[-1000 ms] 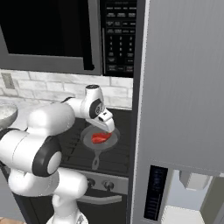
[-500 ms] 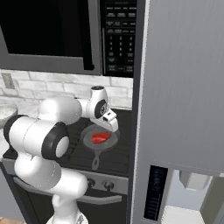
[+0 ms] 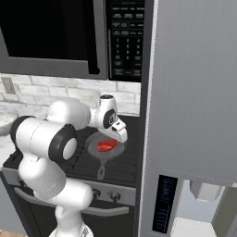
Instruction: Place one of the steaks on the plate and the other in the bowl. Then place the bowl in the fridge.
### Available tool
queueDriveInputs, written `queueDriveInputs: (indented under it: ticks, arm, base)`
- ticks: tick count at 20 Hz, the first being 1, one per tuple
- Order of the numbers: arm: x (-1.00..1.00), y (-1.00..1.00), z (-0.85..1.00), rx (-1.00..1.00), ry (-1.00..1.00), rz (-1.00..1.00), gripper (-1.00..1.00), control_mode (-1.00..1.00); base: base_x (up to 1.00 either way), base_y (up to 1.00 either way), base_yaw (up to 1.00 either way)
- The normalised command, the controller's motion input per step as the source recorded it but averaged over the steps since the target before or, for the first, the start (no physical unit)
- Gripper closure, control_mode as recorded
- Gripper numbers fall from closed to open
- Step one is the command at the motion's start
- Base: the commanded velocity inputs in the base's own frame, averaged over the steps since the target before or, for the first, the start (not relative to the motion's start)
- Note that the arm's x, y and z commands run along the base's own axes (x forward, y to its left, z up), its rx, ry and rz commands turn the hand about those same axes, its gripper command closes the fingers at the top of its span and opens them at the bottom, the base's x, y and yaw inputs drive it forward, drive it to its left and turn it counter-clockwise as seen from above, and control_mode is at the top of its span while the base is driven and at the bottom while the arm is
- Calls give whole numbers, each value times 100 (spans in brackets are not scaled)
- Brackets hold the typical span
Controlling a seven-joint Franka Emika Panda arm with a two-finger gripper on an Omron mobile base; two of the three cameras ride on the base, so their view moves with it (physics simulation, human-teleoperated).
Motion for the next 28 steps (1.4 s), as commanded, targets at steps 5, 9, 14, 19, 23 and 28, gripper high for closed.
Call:
queueDriveInputs:
  ticks: [5,9,14,19,23,28]
  arm:
    - [0,0,-15,0,0,0,-100,-100]
    - [0,0,-18,0,0,0,-100,-100]
    - [0,0,-14,0,0,0,-100,-100]
    - [0,0,-16,0,0,0,100,-100]
    - [0,0,-15,0,0,0,100,-100]
    - [0,0,-11,0,0,0,100,-100]
  base:
    - [0,0,0]
    - [0,0,0]
    - [0,0,0]
    - [0,0,0]
    - [0,0,0]
    - [0,0,0]
